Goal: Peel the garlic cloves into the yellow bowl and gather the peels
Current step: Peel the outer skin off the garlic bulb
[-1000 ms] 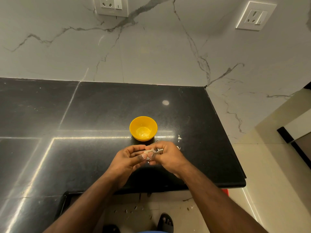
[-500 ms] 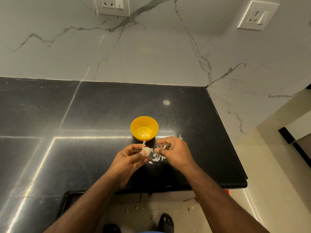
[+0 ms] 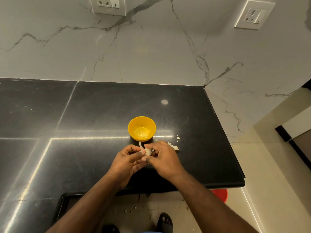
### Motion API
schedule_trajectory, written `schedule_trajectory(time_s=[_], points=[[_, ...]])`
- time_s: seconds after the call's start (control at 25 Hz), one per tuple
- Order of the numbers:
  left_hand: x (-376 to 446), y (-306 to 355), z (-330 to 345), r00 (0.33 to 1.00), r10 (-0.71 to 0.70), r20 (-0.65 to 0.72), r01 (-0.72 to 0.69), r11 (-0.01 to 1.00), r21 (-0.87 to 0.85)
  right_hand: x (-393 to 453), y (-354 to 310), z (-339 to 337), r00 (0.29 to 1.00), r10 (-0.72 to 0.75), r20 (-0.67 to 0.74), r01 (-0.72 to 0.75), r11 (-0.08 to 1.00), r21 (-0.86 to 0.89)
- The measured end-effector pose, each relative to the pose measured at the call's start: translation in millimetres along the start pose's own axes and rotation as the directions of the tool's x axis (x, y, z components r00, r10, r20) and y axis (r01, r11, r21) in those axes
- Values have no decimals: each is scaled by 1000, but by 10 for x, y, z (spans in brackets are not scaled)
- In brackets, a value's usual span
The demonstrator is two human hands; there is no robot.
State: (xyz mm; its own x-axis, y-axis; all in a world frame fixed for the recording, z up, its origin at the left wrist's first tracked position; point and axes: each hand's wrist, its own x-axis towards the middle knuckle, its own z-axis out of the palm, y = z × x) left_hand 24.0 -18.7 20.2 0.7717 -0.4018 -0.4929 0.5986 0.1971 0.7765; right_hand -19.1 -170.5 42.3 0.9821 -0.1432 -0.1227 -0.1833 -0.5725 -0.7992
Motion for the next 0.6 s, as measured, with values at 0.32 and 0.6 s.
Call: schedule_trajectory(time_s=[0.32,0.6], points=[[2,22,-60,998,-22,64,29,994,-109,66,31,-100,988,152,-17,-130,892,433],[3,29,-42,998,-15,58,23,991,-129,48,34,-23,994,92,-67,-66,944,323]])
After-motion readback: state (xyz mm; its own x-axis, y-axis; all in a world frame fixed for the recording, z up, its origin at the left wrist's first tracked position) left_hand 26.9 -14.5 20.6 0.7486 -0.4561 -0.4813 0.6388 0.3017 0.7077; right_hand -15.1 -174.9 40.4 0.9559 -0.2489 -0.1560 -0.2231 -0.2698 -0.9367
